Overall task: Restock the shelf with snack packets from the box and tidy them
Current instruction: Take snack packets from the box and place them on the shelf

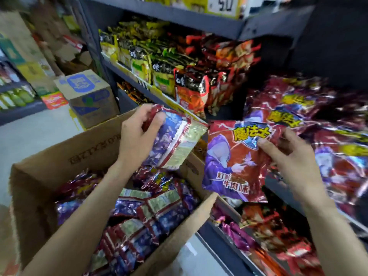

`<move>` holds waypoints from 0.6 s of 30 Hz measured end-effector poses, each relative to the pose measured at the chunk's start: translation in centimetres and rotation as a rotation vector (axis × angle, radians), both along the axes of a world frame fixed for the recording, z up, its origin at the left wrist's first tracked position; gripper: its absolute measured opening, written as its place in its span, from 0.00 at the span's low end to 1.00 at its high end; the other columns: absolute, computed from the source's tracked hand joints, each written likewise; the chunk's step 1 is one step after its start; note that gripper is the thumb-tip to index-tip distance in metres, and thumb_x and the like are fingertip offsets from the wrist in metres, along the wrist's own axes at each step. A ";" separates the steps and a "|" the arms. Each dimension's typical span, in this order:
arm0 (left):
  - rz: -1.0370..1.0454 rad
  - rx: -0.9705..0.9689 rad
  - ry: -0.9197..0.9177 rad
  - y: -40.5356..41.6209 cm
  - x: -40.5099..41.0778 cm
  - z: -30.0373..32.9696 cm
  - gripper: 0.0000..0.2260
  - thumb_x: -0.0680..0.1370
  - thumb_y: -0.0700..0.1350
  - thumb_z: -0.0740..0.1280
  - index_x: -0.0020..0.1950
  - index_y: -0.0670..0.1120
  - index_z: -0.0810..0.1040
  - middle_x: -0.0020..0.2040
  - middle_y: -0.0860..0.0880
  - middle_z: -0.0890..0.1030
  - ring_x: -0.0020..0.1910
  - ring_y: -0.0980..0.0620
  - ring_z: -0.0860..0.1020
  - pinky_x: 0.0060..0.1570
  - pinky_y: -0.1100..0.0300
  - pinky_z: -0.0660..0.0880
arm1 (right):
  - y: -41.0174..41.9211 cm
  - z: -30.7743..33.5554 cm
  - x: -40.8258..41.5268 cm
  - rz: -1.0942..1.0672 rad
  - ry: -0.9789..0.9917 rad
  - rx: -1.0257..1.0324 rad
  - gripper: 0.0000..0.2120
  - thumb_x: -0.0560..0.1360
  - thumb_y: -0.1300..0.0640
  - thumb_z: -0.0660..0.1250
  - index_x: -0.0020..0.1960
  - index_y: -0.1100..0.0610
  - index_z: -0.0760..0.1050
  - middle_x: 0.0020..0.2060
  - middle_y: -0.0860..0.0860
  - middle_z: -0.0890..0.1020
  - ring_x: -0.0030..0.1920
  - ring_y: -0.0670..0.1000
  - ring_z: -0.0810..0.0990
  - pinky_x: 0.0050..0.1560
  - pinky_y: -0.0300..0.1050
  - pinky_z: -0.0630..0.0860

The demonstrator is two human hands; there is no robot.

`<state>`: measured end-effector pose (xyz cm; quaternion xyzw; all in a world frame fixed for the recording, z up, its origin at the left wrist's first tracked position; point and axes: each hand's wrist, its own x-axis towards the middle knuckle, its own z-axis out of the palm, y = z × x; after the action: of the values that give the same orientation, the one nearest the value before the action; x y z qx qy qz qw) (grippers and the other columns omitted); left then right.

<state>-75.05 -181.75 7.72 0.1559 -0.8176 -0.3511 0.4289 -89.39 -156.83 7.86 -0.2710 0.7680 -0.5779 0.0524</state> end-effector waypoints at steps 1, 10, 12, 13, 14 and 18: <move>-0.058 -0.001 0.006 2.1 -1.4 0.5 0.07 0.79 0.51 0.61 0.43 0.52 0.73 0.33 0.48 0.75 0.33 0.52 0.74 0.36 0.57 0.70 | 3.0 0.6 -0.2 -0.055 0.004 -0.027 0.07 0.74 0.53 0.68 0.45 0.57 0.75 0.38 0.49 0.83 0.39 0.46 0.81 0.41 0.43 0.76; -0.363 0.033 0.123 17.9 -9.1 3.3 0.02 0.78 0.44 0.64 0.46 0.49 0.73 0.36 0.55 0.78 0.37 0.66 0.74 0.40 0.75 0.66 | 23.9 2.0 -3.9 -0.453 0.074 -0.151 0.03 0.75 0.56 0.69 0.44 0.49 0.78 0.39 0.43 0.84 0.40 0.43 0.81 0.44 0.37 0.77; -0.398 0.081 0.153 20.8 -10.4 3.7 0.02 0.78 0.43 0.64 0.45 0.48 0.73 0.34 0.62 0.78 0.36 0.67 0.74 0.40 0.75 0.66 | 27.3 2.2 -6.1 -0.525 0.112 -0.147 0.06 0.76 0.58 0.69 0.42 0.49 0.76 0.36 0.41 0.83 0.38 0.41 0.79 0.42 0.36 0.76; -0.413 0.104 0.157 22.0 -11.1 3.8 0.03 0.78 0.44 0.63 0.45 0.49 0.73 0.34 0.63 0.78 0.35 0.67 0.74 0.40 0.74 0.67 | 28.7 1.9 -7.5 -0.546 0.116 -0.134 0.07 0.76 0.59 0.68 0.42 0.49 0.75 0.35 0.40 0.82 0.37 0.40 0.79 0.42 0.37 0.76; -0.426 0.118 0.159 23.3 -11.7 3.9 0.04 0.78 0.44 0.63 0.45 0.52 0.73 0.34 0.63 0.78 0.35 0.67 0.74 0.39 0.73 0.67 | 29.8 1.5 -8.9 -0.559 0.109 -0.112 0.07 0.76 0.59 0.68 0.42 0.49 0.74 0.35 0.41 0.82 0.37 0.40 0.79 0.43 0.40 0.77; -0.441 0.128 0.169 27.8 -13.6 4.2 0.05 0.79 0.46 0.61 0.46 0.57 0.71 0.35 0.58 0.78 0.35 0.59 0.75 0.37 0.66 0.69 | 31.9 -0.3 -14.1 -0.572 0.059 -0.043 0.09 0.75 0.58 0.69 0.41 0.48 0.71 0.39 0.45 0.79 0.42 0.51 0.78 0.51 0.57 0.76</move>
<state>-88.65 -153.91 11.88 -0.0294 -0.7691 -0.4992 0.3979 -103.47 -124.95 7.58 -0.0612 0.8020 -0.5773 -0.1408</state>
